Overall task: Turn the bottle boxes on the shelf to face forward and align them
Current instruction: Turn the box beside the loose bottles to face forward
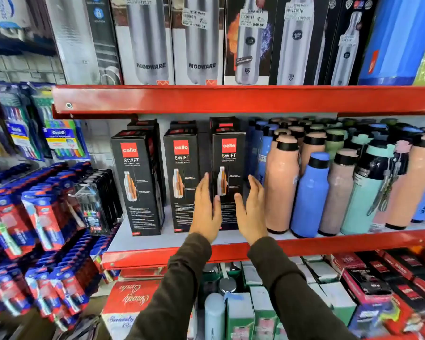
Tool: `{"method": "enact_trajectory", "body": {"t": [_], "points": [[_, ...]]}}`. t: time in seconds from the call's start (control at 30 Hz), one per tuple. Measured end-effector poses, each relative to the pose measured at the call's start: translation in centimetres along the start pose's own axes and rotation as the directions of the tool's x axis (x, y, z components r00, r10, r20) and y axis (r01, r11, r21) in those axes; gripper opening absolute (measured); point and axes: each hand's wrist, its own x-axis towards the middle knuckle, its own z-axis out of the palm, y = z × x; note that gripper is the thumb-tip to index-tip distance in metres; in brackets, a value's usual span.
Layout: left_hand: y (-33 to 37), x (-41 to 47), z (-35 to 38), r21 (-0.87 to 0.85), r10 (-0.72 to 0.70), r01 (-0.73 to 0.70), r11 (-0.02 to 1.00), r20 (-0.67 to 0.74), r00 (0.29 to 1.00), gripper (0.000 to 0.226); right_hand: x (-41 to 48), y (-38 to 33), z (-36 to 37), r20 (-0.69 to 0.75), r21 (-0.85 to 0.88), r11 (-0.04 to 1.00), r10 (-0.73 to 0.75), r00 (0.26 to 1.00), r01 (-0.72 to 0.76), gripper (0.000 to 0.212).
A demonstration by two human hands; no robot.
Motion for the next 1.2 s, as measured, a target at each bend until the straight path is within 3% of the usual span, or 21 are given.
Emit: {"method": "enact_trajectory", "body": {"t": [0.17, 0.3, 0.67, 0.87, 0.97, 1.1, 1.2], "points": [[-0.8, 0.4, 2.5, -0.089, -0.374, 0.375, 0.923, 0.034, 0.927, 0.056, 1.2, 2.1, 0.9, 0.162, 0.062, 0.963, 0.251, 0.954, -0.264, 0.057], [-1.9, 1.2, 3.6, -0.067, -0.484, 0.486, 0.871, 0.04, 0.874, 0.047, 2.0, 2.9, 1.2, 0.22, 0.107, 0.941, 0.293, 0.93, -0.322, 0.05], [-3.3, 1.2, 3.5, -0.082, -0.467, 0.463, 0.882, -0.034, 0.884, 0.043, 1.9, 4.5, 1.6, 0.164, 0.2, 0.946, 0.223, 0.961, -0.253, 0.043], [-2.0, 0.7, 3.4, -0.237, -0.416, 0.386, 0.892, -0.097, 0.904, 0.042, 1.7, 4.4, 0.2, 0.095, 0.27, 0.95, 0.133, 0.987, -0.154, 0.041], [-1.2, 0.8, 3.3, -0.319, -0.402, 0.35, 0.881, -0.111, 0.909, 0.04, 1.8, 3.9, -0.5, 0.101, 0.296, 0.947, 0.099, 0.99, -0.125, 0.051], [-0.4, 0.6, 3.4, -0.423, -0.416, 0.322, 0.847, -0.15, 0.897, 0.034, 2.0, 3.8, -1.4, 0.173, 0.24, 0.967, 0.045, 0.984, -0.086, 0.079], [-0.1, 0.2, 3.6, -0.543, -0.461, 0.319, 0.776, -0.145, 0.875, 0.037, 1.9, 3.6, -1.5, 0.176, 0.22, 0.972, 0.039, 0.984, -0.078, 0.087]]}}
